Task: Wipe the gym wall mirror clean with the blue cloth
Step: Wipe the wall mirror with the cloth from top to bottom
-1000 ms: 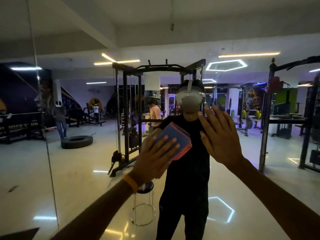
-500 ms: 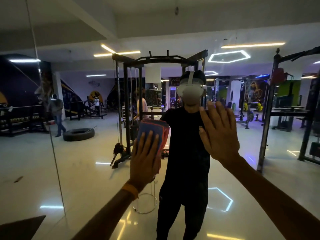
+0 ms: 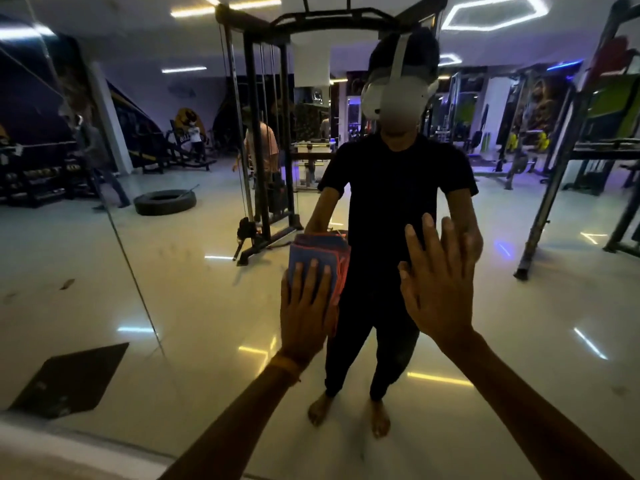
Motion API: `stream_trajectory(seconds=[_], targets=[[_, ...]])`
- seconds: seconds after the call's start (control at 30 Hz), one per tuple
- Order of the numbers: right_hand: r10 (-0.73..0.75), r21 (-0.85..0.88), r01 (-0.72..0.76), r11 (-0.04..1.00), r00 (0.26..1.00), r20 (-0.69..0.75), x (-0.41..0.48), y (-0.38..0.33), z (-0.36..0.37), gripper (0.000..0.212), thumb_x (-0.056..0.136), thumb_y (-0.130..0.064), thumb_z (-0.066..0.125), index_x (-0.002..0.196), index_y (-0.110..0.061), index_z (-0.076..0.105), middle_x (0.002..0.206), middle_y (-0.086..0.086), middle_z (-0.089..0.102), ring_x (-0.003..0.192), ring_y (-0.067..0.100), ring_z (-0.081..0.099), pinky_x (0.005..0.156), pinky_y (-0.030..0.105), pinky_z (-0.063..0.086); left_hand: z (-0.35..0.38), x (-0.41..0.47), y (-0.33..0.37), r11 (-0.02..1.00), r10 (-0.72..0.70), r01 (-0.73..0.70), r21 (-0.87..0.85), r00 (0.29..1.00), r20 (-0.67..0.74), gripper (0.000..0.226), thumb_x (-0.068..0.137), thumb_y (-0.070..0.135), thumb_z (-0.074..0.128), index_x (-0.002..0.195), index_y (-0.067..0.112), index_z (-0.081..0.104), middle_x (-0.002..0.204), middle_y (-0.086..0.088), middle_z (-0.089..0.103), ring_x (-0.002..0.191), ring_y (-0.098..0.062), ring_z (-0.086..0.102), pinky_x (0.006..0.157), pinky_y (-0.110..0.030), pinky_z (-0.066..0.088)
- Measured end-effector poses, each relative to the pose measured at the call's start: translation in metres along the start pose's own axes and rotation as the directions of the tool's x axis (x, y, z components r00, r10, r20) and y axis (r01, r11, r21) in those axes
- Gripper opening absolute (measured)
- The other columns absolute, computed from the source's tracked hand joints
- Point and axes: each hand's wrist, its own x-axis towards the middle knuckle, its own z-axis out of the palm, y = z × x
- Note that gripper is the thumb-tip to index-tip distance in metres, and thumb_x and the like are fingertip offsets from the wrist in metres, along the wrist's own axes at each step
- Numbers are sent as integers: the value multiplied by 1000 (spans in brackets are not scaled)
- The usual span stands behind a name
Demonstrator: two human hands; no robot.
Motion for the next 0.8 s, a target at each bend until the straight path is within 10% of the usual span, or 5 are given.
stream_trajectory(seconds=[0.2,0.43,0.63,0.8], targets=[[46,-23,-47,999,997,-58,-9,-23,21,64,102,-33,57,159,-15,36,168,13,24,158,37,14,124,64,12,-20,101,-1,996,84,-79,39,983,-163,60,112,45,25,162,19,6,172,3,-16,160,-23,-10,130,-49,-2],[23,-63,-26,998,999,-40,-38,-31,35,70,102,-37,56,162,-19,24,170,10,16,159,33,9,126,56,7,20,-63,-28,991,111,-113,67,993,36,87,101,39,56,166,22,1,175,-5,-5,161,-30,-2,130,-55,7],[45,-65,-47,997,999,-29,-45,-35,34,61,105,-40,53,158,-18,34,167,13,27,155,40,23,126,56,10,-25,90,-28,993,114,-115,2,982,-151,68,113,49,26,163,28,-15,171,5,-23,158,-20,-17,130,-50,-4],[67,-89,-69,994,997,-24,-46,-38,37,64,102,-39,56,158,-16,35,167,15,27,155,42,24,125,60,13,8,-42,-50,975,195,-198,99,980,43,83,103,39,52,166,21,0,174,-6,-8,161,-30,-4,130,-54,3]])
